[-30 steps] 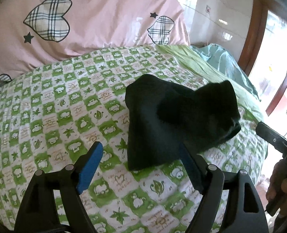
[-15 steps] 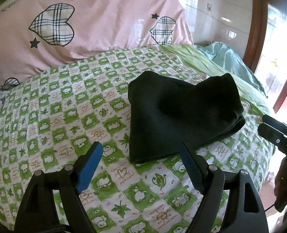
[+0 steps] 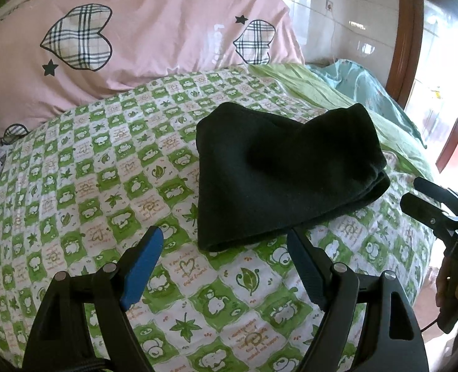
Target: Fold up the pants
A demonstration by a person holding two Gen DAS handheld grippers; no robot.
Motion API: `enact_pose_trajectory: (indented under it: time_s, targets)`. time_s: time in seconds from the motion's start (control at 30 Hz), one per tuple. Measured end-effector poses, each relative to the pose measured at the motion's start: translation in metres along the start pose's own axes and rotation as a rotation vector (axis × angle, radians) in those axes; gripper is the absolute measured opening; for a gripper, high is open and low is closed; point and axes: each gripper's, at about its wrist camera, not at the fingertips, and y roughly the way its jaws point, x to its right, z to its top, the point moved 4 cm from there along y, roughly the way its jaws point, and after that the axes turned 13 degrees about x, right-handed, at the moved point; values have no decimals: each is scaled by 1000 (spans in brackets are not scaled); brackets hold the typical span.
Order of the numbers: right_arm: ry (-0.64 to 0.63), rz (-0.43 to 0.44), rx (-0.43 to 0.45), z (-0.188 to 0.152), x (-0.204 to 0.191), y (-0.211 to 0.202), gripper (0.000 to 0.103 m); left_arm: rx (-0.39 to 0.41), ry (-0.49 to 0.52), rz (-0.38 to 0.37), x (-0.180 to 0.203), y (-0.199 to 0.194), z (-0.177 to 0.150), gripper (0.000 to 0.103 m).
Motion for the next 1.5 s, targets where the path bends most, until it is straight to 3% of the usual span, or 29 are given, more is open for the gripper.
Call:
enact_pose_trajectory:
  time_s: [1.5]
  targets:
    - [-6, -6, -42, -4, -3, 22, 98, -38, -4, 12, -10, 19, -4, 82]
